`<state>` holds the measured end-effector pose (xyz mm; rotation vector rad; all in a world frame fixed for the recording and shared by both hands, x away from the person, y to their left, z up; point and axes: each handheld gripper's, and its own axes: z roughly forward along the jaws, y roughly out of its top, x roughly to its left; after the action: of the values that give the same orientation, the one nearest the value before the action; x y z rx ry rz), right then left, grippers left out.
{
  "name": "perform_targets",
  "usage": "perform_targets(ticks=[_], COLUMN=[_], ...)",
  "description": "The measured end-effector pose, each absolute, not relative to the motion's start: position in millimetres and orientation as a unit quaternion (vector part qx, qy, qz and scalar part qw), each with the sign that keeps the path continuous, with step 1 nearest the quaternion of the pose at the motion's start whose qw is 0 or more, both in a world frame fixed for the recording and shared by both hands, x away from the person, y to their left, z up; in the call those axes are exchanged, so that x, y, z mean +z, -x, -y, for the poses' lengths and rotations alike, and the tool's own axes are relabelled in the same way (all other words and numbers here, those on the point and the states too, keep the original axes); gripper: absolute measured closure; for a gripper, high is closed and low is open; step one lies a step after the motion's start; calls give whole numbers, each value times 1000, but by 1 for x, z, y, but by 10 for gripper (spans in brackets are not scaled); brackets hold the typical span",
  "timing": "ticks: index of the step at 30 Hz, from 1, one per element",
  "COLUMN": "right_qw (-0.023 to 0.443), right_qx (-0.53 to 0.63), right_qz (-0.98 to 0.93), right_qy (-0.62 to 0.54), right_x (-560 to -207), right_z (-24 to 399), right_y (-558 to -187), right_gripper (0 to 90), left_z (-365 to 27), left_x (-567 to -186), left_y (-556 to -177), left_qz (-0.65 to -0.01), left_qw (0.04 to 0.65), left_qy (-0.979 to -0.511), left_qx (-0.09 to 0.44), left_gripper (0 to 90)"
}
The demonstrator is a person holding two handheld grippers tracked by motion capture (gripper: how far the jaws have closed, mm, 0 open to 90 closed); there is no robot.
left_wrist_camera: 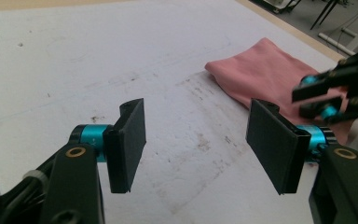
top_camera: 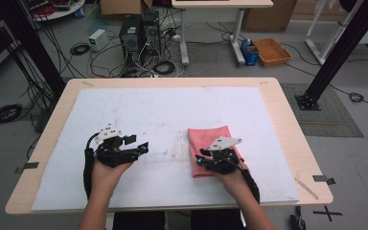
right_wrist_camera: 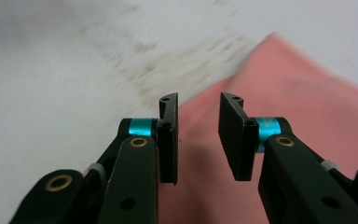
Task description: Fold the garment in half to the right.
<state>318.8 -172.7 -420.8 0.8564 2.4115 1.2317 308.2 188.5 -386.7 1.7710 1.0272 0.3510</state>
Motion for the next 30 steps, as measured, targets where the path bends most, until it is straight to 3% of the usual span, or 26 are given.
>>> perform_targets(ticks=[4,11,15,22,26,30], right_qw=[199,195,160,182,179,201], right_qx=[420,394,365,365,375,429], right_qz=[-807,-766,-780,-773,-764,-733], right_qy=[-364,-470,-482,-486,-494,-488], right_x=[-405,-416,-436,-434,-430,-411], right_z=[217,234,237,243,250,261], right_y=[-349,-407,-424,-425,-421,-408], right_gripper=[690,643,868,873,749,529], left_z=[-189,-193,-196,-193,-193,-195], left_x=[-388,-389,-387,-389,-389,-387], left_y=[-309,-310,-312,-315,-313,-312], left_qz=[-426,-433,-433,-433,-428,-423], left_qw=[507,507,508,508,509,511], left_qy=[-735,-731,-730,-731,-732,-732], left_qx=[144,145,147,143,145,153], left_gripper=[377,377,377,377,377,355])
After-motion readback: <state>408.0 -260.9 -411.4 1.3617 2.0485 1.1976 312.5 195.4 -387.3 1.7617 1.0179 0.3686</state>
